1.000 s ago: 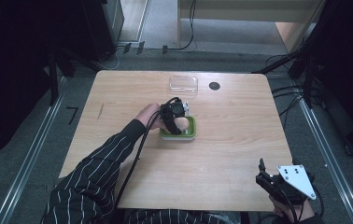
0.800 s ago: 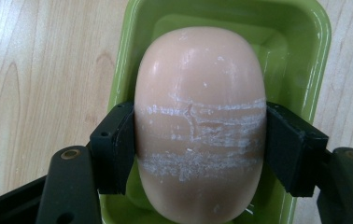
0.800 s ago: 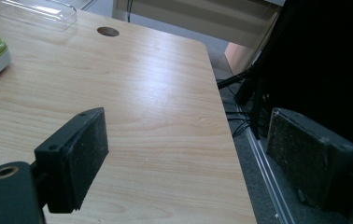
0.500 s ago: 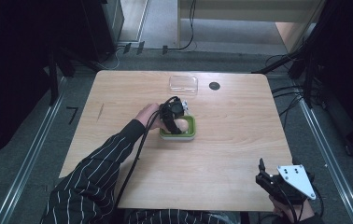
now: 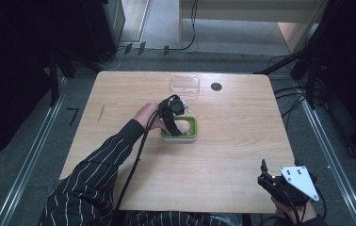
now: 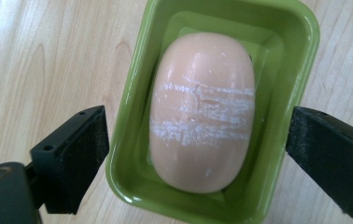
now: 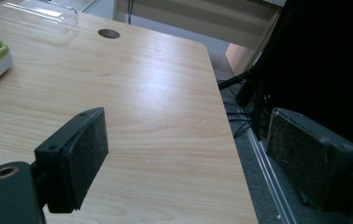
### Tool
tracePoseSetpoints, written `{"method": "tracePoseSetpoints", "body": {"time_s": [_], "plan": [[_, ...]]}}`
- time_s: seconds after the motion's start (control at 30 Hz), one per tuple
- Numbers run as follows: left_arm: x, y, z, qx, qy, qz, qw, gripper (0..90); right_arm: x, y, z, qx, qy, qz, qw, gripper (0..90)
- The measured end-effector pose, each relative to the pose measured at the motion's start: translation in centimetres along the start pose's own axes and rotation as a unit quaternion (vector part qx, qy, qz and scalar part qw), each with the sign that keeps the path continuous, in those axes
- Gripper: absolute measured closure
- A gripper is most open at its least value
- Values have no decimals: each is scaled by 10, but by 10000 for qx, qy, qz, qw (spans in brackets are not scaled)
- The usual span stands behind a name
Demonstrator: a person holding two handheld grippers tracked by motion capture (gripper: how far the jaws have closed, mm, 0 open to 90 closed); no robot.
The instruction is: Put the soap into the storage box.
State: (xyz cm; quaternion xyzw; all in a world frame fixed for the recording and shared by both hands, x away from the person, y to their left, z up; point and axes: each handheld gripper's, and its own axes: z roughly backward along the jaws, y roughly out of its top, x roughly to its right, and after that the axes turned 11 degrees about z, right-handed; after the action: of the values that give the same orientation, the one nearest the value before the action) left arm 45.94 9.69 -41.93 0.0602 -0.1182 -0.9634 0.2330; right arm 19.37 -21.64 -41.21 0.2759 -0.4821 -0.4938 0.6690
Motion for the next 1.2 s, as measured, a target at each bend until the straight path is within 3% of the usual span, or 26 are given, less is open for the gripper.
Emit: {"method": "tracePoseSetpoints", "body": {"time_s": [0.3, 0.7, 1.2], "plan": [[5, -8, 12, -153, 155, 216, 9995, 12, -1, 1, -1, 34, 21, -21, 10000, 136], [8, -38, 32, -192, 334, 721, 9967, 0, -3, 4, -4, 94, 107, 33, 9999, 136], [27, -76, 47, -178, 483, 1067, 9930, 0, -7, 8, -9, 153, 205, 53, 9997, 136]]}}
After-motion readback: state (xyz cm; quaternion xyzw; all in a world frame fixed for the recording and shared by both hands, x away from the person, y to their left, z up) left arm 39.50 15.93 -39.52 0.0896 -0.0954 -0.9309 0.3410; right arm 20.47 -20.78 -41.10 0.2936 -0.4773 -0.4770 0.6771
